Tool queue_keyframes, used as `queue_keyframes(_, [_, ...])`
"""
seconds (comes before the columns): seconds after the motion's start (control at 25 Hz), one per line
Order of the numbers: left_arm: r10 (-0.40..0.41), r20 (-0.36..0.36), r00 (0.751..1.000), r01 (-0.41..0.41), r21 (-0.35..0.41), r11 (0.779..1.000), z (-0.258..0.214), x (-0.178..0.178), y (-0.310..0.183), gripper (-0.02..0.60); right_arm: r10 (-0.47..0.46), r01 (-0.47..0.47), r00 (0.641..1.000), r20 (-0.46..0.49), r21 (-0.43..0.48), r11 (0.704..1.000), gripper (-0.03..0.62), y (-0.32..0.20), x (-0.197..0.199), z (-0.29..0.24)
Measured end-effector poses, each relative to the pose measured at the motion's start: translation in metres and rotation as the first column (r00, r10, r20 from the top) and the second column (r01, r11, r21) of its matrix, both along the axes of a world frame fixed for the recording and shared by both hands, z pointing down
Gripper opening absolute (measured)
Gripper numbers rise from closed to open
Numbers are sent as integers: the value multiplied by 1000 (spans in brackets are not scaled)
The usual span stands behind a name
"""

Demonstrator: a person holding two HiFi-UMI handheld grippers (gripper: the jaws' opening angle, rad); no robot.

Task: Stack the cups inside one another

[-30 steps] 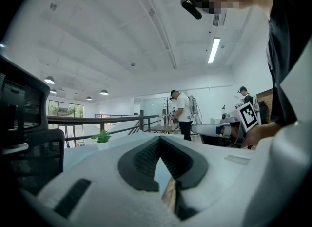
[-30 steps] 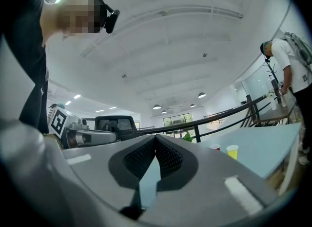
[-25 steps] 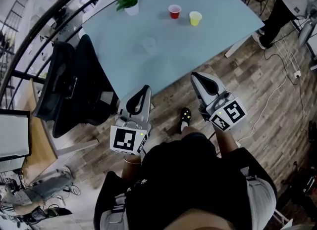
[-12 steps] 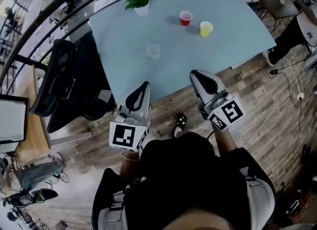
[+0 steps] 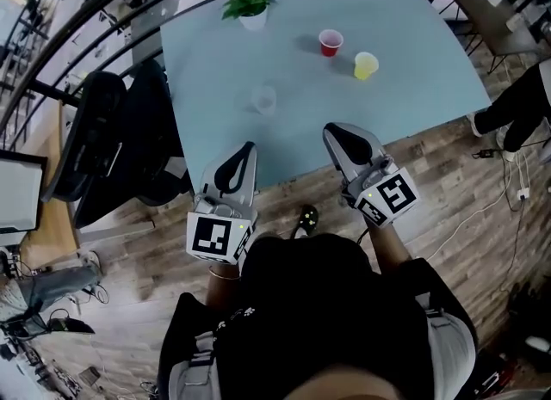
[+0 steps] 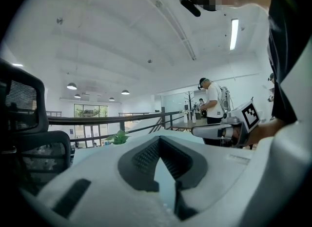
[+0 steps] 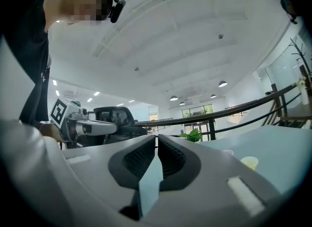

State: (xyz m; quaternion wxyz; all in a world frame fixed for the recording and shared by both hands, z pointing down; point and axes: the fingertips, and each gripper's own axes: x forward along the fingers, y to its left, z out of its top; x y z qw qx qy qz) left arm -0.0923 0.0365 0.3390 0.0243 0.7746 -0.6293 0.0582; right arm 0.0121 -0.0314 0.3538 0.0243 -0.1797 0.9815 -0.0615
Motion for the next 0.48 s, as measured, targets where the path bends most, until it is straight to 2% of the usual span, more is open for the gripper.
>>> queue_keyframes(0.48, [-21,11,1000,21,-16,1000,10,4,-24,-9,-53,53,998,-34,1,999,27,-26,-17,22])
